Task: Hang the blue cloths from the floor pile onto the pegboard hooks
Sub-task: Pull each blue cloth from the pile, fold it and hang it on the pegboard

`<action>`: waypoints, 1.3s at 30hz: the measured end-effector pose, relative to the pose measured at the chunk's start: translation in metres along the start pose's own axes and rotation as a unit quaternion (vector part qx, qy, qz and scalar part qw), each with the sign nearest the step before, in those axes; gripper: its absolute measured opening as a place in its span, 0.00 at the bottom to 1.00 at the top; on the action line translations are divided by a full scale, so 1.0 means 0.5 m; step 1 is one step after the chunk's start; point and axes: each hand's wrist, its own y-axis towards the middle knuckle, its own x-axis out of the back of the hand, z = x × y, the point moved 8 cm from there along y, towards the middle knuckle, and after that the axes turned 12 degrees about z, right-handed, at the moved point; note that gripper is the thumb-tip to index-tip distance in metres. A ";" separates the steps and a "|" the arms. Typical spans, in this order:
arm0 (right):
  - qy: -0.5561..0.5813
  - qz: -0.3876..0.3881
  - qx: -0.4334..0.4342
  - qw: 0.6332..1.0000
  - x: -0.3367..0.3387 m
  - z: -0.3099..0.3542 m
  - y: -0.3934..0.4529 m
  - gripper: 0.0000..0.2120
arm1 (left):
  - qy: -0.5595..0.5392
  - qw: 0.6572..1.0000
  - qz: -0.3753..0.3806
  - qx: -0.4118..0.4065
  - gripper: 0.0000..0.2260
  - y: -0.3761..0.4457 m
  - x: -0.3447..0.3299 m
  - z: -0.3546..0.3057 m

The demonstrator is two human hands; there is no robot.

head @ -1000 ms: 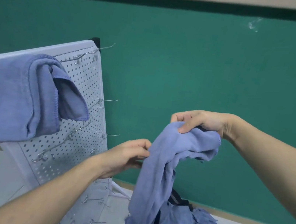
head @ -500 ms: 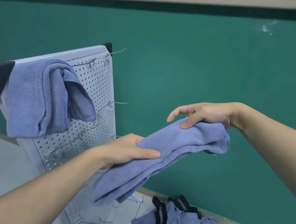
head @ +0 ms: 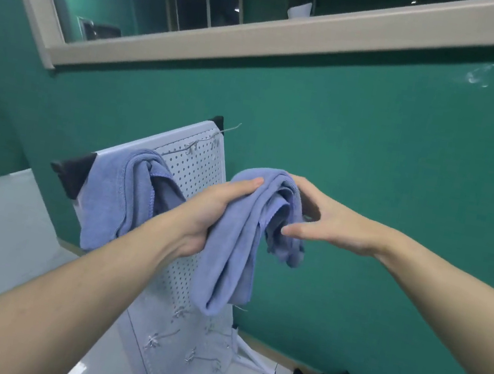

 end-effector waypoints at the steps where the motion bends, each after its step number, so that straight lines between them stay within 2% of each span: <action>1: -0.023 -0.049 0.015 0.998 0.011 0.010 0.005 0.29 | 0.003 1.000 -0.015 0.005 0.19 -0.004 0.004 -0.011; 4: -0.054 -0.199 0.085 0.975 0.047 0.049 0.017 0.19 | -0.011 0.999 -0.046 0.008 0.14 -0.014 0.013 -0.042; 8: -0.040 -0.278 0.140 0.949 0.076 0.101 0.039 0.12 | -0.011 0.998 -0.049 0.030 0.14 -0.026 0.040 -0.094; 12: -0.061 -0.283 0.131 0.948 0.079 0.135 0.086 0.09 | 0.056 0.996 -0.053 0.053 0.16 -0.041 0.084 -0.160; 16: -0.098 -0.289 0.121 0.944 0.081 0.165 0.132 0.05 | 0.145 0.980 -0.130 0.039 0.23 -0.054 0.144 -0.233; 18: -0.098 -0.305 0.120 0.940 0.094 0.175 0.152 0.06 | 0.178 0.975 -0.132 0.032 0.24 -0.045 0.158 -0.259; 22: -0.113 -0.323 0.104 0.934 0.121 0.189 0.191 0.06 | 0.147 0.977 -0.154 -0.017 0.24 -0.017 0.183 -0.282; 26: -0.141 -0.325 0.062 0.933 0.140 0.171 0.225 0.05 | 0.153 0.979 -0.131 0.000 0.24 0.015 0.203 -0.261; 30: -0.135 -0.313 0.052 0.939 0.127 0.147 0.260 0.07 | 0.174 0.974 -0.145 0.012 0.24 0.020 0.242 -0.245; 34: -0.138 -0.289 0.044 0.946 0.106 0.140 0.307 0.09 | 0.140 0.972 -0.186 -0.006 0.24 0.003 0.286 -0.224; 39: -0.152 -0.272 0.048 0.949 0.093 0.143 0.335 0.10 | 0.054 0.980 -0.192 -0.013 0.27 0.009 0.306 -0.202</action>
